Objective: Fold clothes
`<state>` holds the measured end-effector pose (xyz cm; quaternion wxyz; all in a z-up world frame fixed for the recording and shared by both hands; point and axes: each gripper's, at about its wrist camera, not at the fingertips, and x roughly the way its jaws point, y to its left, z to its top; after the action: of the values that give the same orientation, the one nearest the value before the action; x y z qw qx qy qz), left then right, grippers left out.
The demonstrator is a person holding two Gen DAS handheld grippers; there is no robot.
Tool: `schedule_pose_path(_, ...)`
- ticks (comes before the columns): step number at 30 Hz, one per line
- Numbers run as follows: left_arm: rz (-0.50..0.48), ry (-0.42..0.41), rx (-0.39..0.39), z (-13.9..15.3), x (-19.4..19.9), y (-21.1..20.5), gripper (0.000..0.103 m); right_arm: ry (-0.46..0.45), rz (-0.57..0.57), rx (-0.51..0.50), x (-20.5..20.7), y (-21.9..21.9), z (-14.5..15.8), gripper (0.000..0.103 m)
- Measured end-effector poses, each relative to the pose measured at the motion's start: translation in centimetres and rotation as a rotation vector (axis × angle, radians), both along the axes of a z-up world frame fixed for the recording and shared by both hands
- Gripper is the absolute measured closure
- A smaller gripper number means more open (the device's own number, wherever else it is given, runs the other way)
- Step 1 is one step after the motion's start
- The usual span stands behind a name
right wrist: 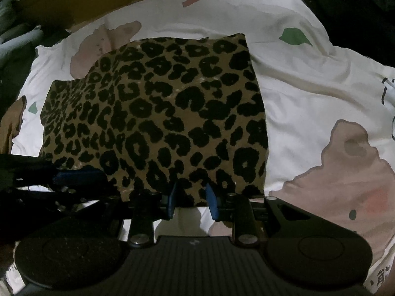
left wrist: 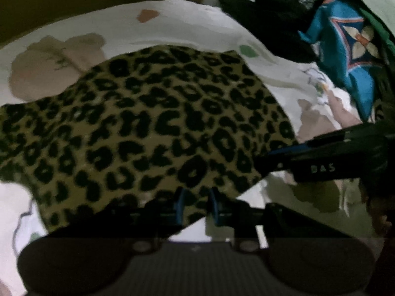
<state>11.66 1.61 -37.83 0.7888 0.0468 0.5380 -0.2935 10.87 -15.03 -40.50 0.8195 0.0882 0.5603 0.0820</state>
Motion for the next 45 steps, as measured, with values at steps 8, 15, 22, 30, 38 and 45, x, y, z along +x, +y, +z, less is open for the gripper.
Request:
schedule_pose_path(8,0.135,0.012,0.038,0.7,-0.2,4.9,0.088,0.014,-0.033,0.010,0.0,-0.5,0.3,0.075)
schedule_pose_path(15,0.334,0.043,0.074,1.1,-0.5,9.6,0.086,0.008,-0.129,0.039,-0.9,-1.8,1.2,0.074)
schedule_pose_path(22,0.385,0.057,0.052,2.0,-1.3,11.4,0.063,0.020,-0.228,0.110,-2.8,-3.6,1.1,0.071)
schedule_pose_path(30,0.424,0.119,-0.025,1.5,-1.9,11.4,0.051,0.021,-0.329,0.227,-3.0,-5.6,0.5,0.057)
schedule_pose_path(38,0.448,0.189,-0.043,-1.4,-1.4,12.1,0.054,0.044,-0.428,0.321,-2.4,-6.9,-1.2,0.057)
schedule_pose_path(45,0.468,0.205,-0.062,-1.8,-1.0,12.5,0.067,0.049,-0.487,0.387,-1.9,-7.8,-1.5,0.073)
